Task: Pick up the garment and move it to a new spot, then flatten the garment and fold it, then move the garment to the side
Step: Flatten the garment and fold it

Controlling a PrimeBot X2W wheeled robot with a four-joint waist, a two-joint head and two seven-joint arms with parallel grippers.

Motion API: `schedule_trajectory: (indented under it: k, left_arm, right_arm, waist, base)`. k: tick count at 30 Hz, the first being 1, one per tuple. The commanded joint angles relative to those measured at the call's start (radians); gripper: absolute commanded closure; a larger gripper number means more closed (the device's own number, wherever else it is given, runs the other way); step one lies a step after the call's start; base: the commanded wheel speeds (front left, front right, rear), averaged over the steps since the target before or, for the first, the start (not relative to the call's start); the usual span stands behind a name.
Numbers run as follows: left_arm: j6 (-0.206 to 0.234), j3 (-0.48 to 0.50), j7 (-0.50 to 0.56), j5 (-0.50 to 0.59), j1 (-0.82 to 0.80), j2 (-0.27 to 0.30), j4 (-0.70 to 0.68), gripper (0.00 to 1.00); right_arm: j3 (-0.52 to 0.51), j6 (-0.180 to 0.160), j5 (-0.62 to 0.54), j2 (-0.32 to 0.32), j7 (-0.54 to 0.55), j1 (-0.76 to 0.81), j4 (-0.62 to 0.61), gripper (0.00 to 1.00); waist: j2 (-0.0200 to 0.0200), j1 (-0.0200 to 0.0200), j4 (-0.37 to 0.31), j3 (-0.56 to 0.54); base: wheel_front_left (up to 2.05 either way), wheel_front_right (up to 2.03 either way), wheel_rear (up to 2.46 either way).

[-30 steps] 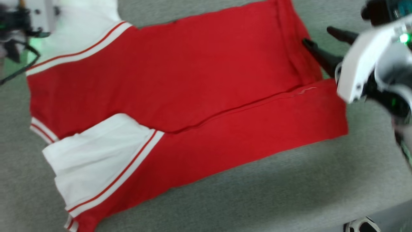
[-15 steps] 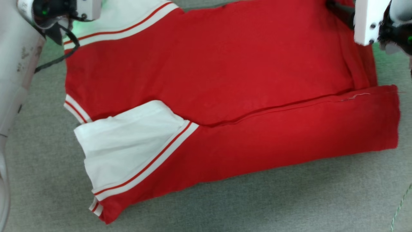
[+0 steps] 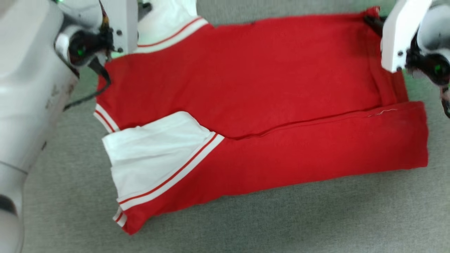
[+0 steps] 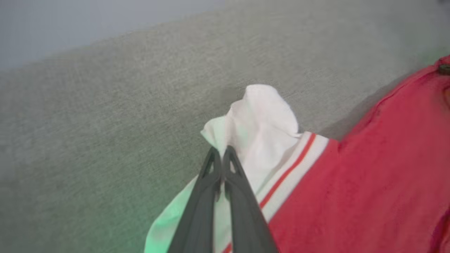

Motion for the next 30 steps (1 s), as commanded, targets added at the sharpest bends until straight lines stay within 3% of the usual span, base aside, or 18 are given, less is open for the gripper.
schedule_trajectory:
  k: [1,9,16,22,30]
  left_arm:
    - [-0.004,0.0,-0.034,-0.014,0.019,0.016,-0.025,1.0]
    - [-0.004,-0.028,-0.185,-0.112,0.165,0.12,-0.263,1.0]
    - [-0.004,-0.023,-0.298,-0.179,0.37,0.266,-0.501,1.0]
    - [0.065,-0.013,-0.422,-0.21,0.577,0.369,-0.696,1.0]
    - [0.148,-0.018,-0.549,-0.24,0.776,0.435,-0.866,1.0]
  right_arm:
    - [0.013,-0.001,0.019,-0.019,-0.02,0.023,-0.012,1.0]
    - [0.07,-0.001,0.095,-0.137,-0.101,0.153,-0.129,1.0]
    - [0.088,-0.001,0.131,-0.232,-0.137,0.285,-0.259,1.0]
    - [0.065,-0.001,0.146,-0.287,-0.153,0.399,-0.337,1.0]
    - [-0.018,-0.001,0.15,-0.326,-0.165,0.546,-0.396,1.0]
  waist:
    - [0.0,0.0,0.022,-0.083]
    - [0.0,0.0,0.063,-0.196]
    - [0.0,0.0,0.078,-0.233]
    - [0.0,0.0,0.088,-0.233]
    - [0.0,0.0,0.1,-0.216]
  base:
    - [0.0,0.0,0.0]
    - [0.0,0.0,0.0]
    - [0.0,0.0,0.0]
    - [0.0,0.0,0.0]
    - [0.0,0.0,0.0]
